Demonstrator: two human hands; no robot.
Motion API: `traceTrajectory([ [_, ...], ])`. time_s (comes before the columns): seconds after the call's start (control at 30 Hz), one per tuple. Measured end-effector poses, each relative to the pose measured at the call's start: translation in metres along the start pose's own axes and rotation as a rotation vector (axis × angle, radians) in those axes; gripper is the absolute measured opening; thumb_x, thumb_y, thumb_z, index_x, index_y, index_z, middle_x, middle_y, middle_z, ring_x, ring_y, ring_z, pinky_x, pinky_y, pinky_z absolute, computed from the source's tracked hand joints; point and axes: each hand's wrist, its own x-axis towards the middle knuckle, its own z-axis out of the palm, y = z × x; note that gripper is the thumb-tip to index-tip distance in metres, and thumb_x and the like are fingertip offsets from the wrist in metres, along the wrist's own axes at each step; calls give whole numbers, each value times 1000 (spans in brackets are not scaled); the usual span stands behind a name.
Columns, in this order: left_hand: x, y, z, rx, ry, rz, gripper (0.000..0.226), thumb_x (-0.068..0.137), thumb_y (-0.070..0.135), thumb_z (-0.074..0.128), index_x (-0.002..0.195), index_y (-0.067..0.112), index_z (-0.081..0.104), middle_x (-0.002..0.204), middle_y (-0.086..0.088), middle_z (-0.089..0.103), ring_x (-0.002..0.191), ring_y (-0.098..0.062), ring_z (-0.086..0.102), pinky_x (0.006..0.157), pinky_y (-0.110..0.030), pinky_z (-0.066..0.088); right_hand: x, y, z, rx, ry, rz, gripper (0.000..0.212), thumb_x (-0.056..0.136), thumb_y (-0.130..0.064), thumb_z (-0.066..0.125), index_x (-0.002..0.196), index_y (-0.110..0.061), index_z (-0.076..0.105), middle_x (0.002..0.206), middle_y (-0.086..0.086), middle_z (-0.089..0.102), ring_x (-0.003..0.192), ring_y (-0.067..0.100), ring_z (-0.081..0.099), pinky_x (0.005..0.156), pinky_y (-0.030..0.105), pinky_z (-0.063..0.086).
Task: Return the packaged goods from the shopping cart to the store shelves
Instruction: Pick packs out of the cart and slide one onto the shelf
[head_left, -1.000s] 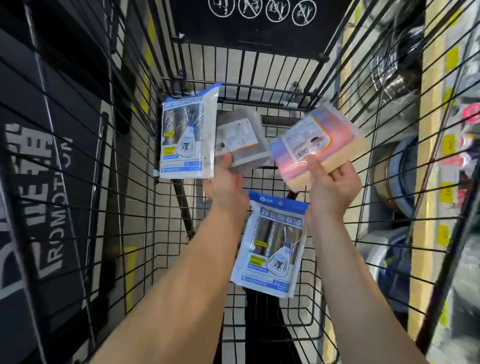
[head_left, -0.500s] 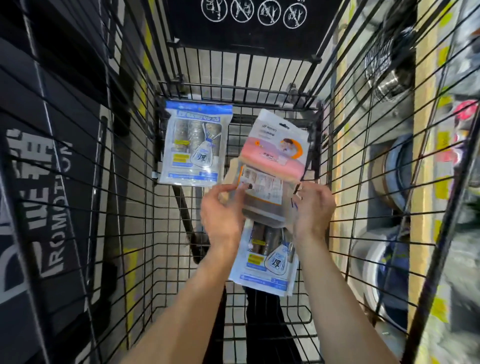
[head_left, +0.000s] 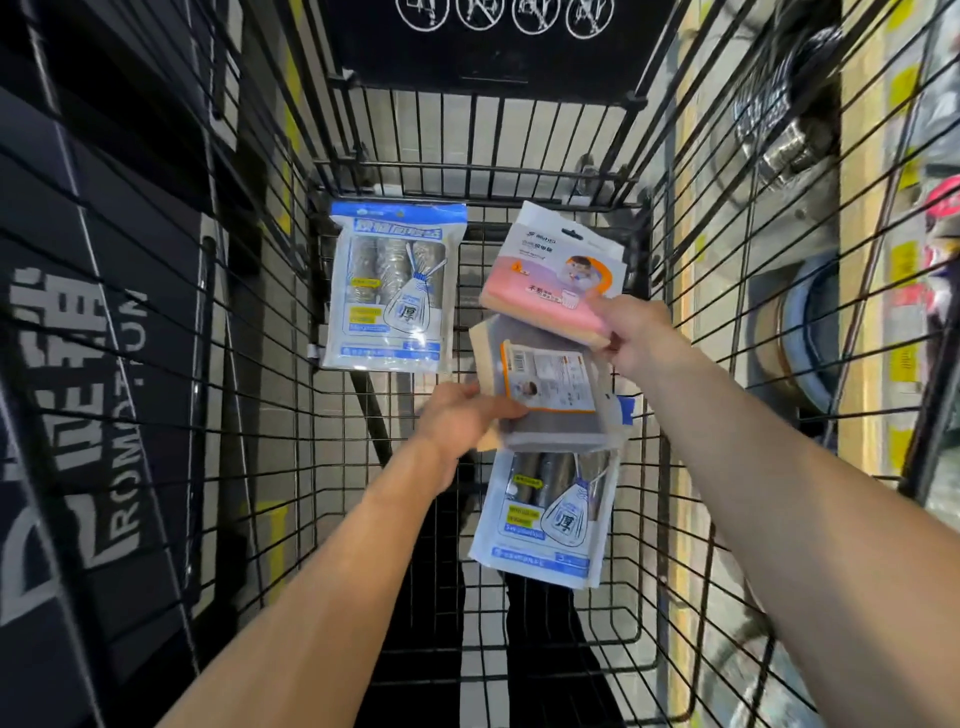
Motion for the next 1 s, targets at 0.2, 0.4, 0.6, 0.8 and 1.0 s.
traceTrajectory([
  [0.2, -7, -8, 2, -120, 87, 76, 20, 81, -2, 70, 77, 18, 68, 66, 9, 73, 75, -18, 67, 66, -28, 52, -43, -10, -8, 126, -78, -141, 13, 88, 2, 67, 101, -1, 64, 96, 12, 69, 62, 17, 66, 47, 25, 55],
  [0.4, -7, 13, -4, 386, 249, 484, 27, 90, 15, 65, 65, 15, 54, 58, 6, 48, 57, -14, 45, 59, -27, 38, -81, -14, -24, 414, -168, -258, 12, 93, -2, 62, 88, -11, 68, 71, -5, 74, 61, 8, 69, 64, 28, 54],
  [0.6, -47, 45, -15, 425, 542, 1121, 13, 96, 11, 57, 100, 18, 68, 100, 7, 72, 95, -18, 68, 82, -34, 55, -93, -20, -37, 593, -259, -267, 19, 101, -20, 52, 110, -12, 66, 96, 3, 75, 80, 16, 72, 68, 31, 61],
  [0.8, -27, -24, -50, 965, 364, 1249, 11, 90, 6, 67, 89, 16, 73, 99, 5, 72, 113, -24, 65, 97, -43, 46, -85, 7, -47, 556, -247, -200, 25, 102, -33, 48, 106, -17, 67, 100, 4, 76, 87, 20, 73, 68, 33, 57],
  [1.0, -7, -50, -43, 520, 600, 577, 27, 81, 36, 77, 92, 20, 59, 91, 2, 61, 86, -20, 59, 78, -36, 48, -70, 49, -35, -41, -102, -281, 17, 98, -32, 58, 87, -22, 67, 97, 7, 70, 82, 18, 65, 65, 24, 48],
])
